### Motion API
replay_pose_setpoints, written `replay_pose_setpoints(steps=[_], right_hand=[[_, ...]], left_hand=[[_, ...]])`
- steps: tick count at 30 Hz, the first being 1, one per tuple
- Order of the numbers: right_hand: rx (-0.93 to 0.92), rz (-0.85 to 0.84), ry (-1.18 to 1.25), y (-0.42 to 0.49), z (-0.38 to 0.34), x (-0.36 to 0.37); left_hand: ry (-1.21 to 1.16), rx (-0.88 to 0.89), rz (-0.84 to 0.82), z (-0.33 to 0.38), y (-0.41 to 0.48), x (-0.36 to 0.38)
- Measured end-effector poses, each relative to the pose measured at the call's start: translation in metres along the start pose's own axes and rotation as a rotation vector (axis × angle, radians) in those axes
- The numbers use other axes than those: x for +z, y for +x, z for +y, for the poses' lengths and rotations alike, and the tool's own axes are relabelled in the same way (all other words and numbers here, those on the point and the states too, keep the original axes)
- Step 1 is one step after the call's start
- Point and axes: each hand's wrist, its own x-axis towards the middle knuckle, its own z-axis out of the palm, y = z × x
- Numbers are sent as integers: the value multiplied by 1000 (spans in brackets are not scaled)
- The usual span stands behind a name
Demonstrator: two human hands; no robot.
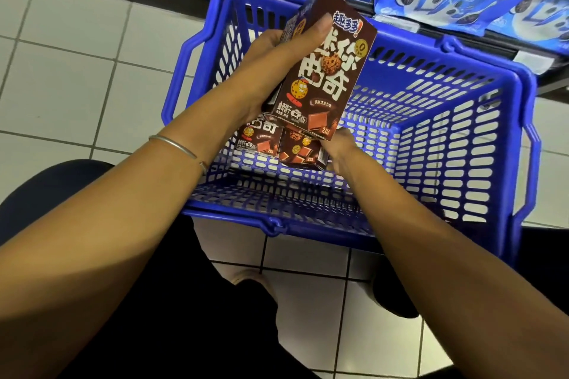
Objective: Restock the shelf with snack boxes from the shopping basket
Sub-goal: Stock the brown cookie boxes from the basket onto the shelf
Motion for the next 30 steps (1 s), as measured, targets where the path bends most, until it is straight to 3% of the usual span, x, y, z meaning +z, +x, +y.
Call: replay_pose_setpoints(steps=[7, 13, 17, 20, 30], right_hand=[[-112, 36, 251, -54, -15, -43], [-244, 27, 312, -95, -22, -93], [-345, -63, 475, -108, -39, -121], [-416, -170, 490, -114, -54, -107], [-443, -110, 322, -112, -70, -34]], left_hand=[[-12, -28, -81, 1, 5, -1], [56, -45, -90, -5, 9, -2], [55, -58, -69, -7, 11, 0], [60, -82, -49, -10, 14, 0], [-44, -65, -85, -5, 5, 1]])
